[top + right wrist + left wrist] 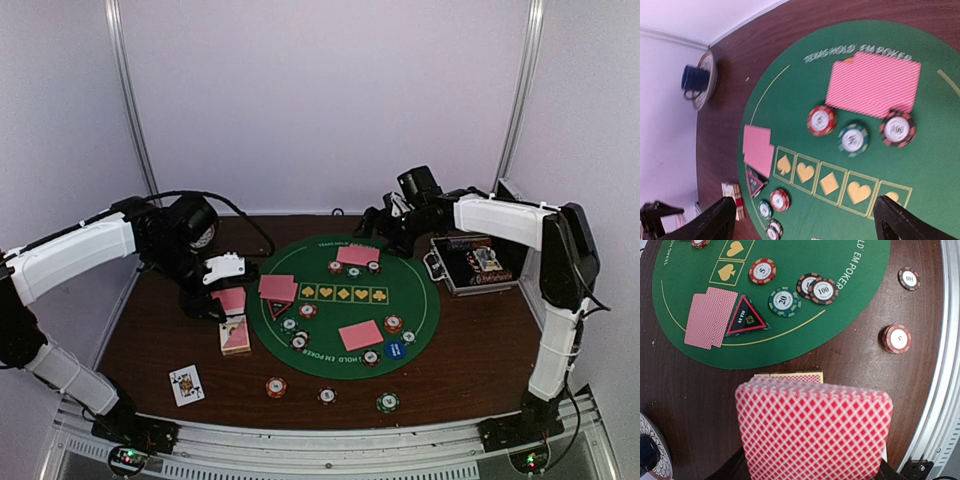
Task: Distribute texas hold em gaming equipment
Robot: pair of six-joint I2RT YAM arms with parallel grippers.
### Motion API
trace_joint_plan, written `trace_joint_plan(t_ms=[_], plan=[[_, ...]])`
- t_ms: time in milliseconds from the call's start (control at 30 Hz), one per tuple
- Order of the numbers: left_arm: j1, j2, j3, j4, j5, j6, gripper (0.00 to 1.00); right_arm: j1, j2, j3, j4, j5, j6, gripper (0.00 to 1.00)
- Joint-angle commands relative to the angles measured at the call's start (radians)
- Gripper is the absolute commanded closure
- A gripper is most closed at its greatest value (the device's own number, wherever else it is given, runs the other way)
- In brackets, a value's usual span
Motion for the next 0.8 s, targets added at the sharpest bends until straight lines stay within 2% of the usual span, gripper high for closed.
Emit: trace_joint_plan(t_ms=[0, 267, 433, 600, 767], plan=[[0.002, -0.033, 0.006, 0.025, 0.02, -0.015, 0.77, 0.096, -0.127, -0.155, 0.101, 0.002, 0.037, 0.01], [0.002, -0.034, 0.024, 0.025, 0.007, -0.034, 0.78, 0.291, -0.25, -0.351, 0.302, -0.039, 0.214, 0.0], [0.002, -0.034, 0.024, 0.025, 0.009, -0.033, 0.78, 0.408, -0.207, -0.358, 0.425, -0.087, 0.311, 0.01], [0.002, -0.034, 0.03, 0.026, 0.013, -0.033, 0.78, 0.472, -0.138, -0.354, 0.612, -0.131, 0.409, 0.09], [0.002, -0.027, 0.038, 0.026, 0.019, -0.039, 0.78, 0.509, -0.075, -0.331, 0.712, -0.162, 0.471, 0.13]])
